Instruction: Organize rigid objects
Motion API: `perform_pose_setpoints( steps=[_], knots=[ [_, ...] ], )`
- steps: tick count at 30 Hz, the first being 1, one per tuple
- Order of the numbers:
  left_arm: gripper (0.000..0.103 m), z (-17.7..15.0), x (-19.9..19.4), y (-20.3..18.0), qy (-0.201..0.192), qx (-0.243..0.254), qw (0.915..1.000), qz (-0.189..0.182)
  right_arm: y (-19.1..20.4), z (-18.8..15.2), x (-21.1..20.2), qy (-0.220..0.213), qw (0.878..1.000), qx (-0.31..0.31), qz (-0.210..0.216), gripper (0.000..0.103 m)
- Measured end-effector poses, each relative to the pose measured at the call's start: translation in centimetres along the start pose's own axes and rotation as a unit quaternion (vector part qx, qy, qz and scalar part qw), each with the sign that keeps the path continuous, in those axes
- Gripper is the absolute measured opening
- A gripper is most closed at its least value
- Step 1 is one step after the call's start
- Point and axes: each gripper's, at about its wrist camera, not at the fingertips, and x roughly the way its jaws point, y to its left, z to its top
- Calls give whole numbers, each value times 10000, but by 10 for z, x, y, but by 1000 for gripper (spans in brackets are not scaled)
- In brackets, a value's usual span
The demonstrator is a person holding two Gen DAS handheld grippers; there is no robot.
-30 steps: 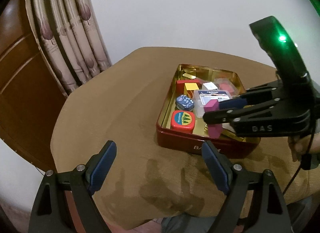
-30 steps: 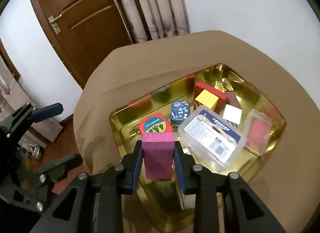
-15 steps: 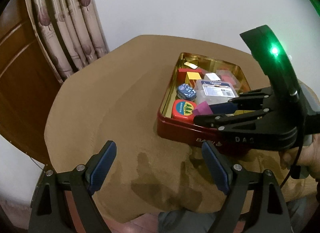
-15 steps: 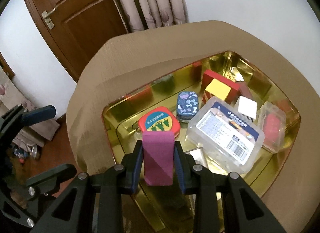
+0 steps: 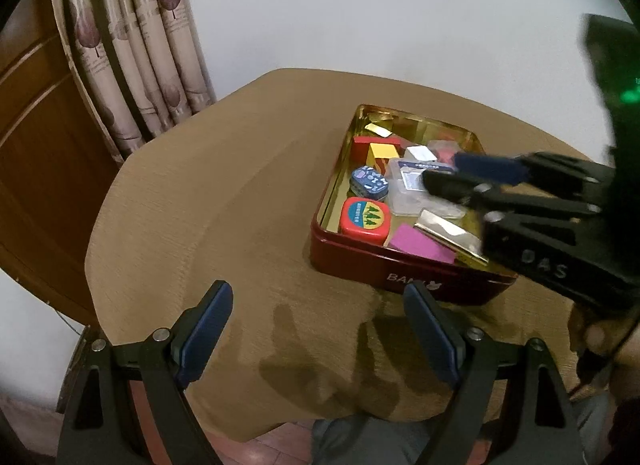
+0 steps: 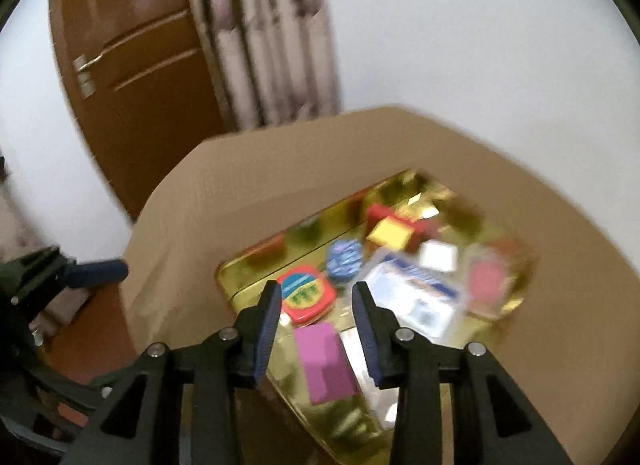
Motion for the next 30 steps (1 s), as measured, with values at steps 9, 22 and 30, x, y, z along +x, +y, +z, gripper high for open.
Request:
perform_pose_setpoints(
  steps=[9,22,30],
  knots=[
    [85,3,-16,-8,-198,-14,9997,-156,16,-30,-83,-1465,9691,346,-1953,75],
    [85,7,-29,-28,-580,318,9976,-219,21,-48,-114,-1701,9478,696,-2604,78],
    [86,11,-24,-27,-612,300,9967,-434,11,-46,-109,-1639,9447,660,-2764,78]
  ],
)
